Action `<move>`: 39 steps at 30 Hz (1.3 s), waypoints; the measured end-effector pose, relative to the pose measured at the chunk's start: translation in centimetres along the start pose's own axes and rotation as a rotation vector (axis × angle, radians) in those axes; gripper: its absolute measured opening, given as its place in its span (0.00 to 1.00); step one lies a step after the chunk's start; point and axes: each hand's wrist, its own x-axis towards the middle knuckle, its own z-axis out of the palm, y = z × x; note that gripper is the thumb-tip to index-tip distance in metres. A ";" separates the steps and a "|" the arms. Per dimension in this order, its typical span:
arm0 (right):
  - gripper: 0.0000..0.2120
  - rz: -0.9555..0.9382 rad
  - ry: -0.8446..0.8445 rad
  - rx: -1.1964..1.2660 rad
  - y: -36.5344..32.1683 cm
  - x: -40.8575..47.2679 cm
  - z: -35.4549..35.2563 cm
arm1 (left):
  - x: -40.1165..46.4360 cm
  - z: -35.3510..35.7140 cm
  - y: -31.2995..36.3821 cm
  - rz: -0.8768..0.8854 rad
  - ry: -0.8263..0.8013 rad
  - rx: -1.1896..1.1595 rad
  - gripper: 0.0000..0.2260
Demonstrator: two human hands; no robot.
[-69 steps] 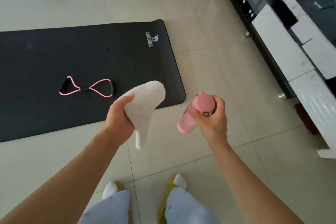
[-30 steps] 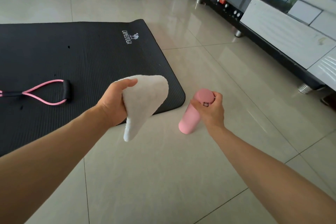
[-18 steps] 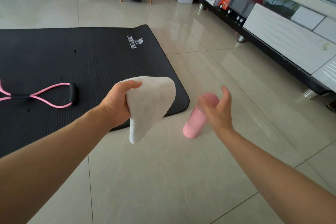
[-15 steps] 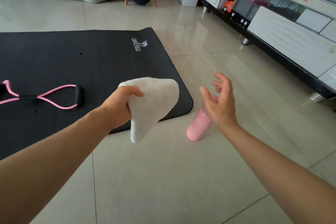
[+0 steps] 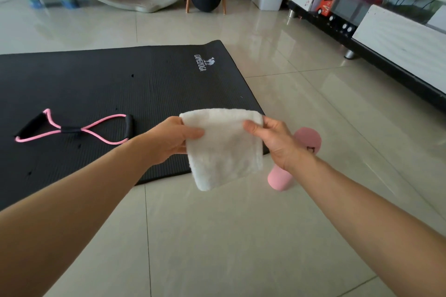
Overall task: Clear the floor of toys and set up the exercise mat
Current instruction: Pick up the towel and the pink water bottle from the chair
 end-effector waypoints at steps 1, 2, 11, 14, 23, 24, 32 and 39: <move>0.05 -0.029 0.047 -0.017 0.0 0.1 -0.2 | 0.2 0.1 -0.2 0.003 0.075 0.057 0.10; 0.05 -0.058 0.074 -0.027 0.0 0.1 -0.4 | 0.4 0.2 -0.4 0.015 0.138 0.082 0.09; 0.12 -0.121 -0.152 0.215 -0.4 0.2 -1.3 | 0.8 0.8 0.0 0.266 0.216 -0.160 0.09; 0.13 -0.121 -0.165 0.252 -0.4 0.3 -0.8 | 0.9 1.1 0.2 0.221 0.125 -0.306 0.16; 0.12 -0.213 -0.161 -0.101 0.1 0.1 -0.6 | 1.0 0.6 -0.2 0.210 0.167 -0.152 0.09; 0.12 -0.198 -0.173 -0.135 0.1 0.0 -0.7 | 1.0 0.5 -0.3 0.187 0.188 -0.118 0.08; 0.19 -0.014 -0.083 0.004 1.3 -0.1 -1.0 | 1.4 0.4 -0.8 -0.029 0.207 -0.109 0.13; 0.43 0.015 -0.316 -0.745 2.0 -1.1 -1.4 | 0.9 0.8 -2.0 -0.058 -0.077 0.517 0.34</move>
